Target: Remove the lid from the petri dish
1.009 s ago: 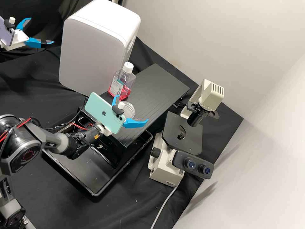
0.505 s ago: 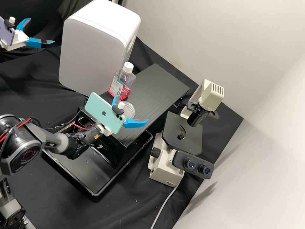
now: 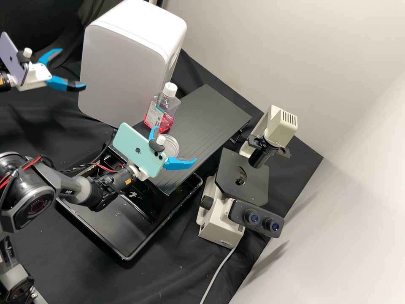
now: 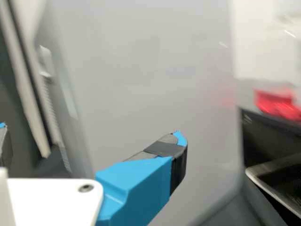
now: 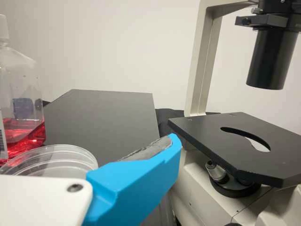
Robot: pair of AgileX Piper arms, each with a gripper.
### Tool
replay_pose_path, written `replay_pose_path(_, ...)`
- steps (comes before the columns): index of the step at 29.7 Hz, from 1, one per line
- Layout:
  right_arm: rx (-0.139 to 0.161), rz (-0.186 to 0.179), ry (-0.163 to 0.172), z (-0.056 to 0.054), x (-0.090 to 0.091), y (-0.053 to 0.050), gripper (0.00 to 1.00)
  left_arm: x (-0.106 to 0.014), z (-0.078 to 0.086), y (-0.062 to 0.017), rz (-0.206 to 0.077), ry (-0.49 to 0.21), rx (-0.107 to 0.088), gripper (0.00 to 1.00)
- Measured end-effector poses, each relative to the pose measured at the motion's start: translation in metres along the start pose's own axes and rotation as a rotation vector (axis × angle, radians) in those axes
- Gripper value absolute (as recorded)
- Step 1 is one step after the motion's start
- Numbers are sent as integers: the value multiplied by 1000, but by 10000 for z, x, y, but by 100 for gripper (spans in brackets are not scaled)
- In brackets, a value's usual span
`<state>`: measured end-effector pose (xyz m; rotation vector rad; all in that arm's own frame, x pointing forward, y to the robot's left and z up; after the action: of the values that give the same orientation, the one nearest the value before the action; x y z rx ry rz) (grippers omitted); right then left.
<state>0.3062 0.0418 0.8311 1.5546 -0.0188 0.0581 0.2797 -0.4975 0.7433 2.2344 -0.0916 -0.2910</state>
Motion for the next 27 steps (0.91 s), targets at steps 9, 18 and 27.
replay_pose_path(9, 0, 0, 0, 0, 0, 0, 100, -191, 237, -235, -56, -171, -13, 100)
replay_pose_path(18, 0, 0, 0, 0, 0, 0, 100, -284, 338, -306, -115, -284, -100, 100)
replay_pose_path(27, 0, 0, 0, 0, 0, 0, 100, -325, 402, -339, -138, -336, -101, 100)
